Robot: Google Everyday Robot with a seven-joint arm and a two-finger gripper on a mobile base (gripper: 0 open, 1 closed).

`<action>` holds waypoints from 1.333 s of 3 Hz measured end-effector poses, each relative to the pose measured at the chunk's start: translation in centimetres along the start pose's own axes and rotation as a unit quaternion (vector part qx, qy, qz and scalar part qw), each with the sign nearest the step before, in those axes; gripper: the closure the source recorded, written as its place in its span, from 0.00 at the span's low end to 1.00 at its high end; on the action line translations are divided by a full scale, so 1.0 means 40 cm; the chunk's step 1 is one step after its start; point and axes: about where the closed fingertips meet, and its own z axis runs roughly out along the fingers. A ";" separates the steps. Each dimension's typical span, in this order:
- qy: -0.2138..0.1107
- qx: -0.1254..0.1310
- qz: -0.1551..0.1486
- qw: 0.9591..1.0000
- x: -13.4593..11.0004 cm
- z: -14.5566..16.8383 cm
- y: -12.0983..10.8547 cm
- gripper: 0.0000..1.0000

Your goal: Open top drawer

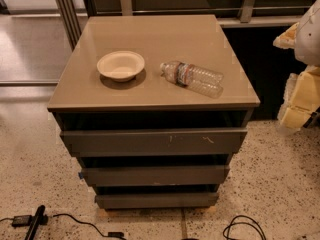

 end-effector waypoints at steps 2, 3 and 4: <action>-0.015 -0.006 0.001 1.000 0.006 0.025 0.024 0.00; -0.018 0.004 0.008 1.000 0.015 0.075 0.075 0.00; -0.038 0.014 0.017 0.999 0.039 0.162 0.158 0.00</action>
Offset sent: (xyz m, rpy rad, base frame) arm -0.0141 0.0019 -0.0315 0.0684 0.0291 0.0195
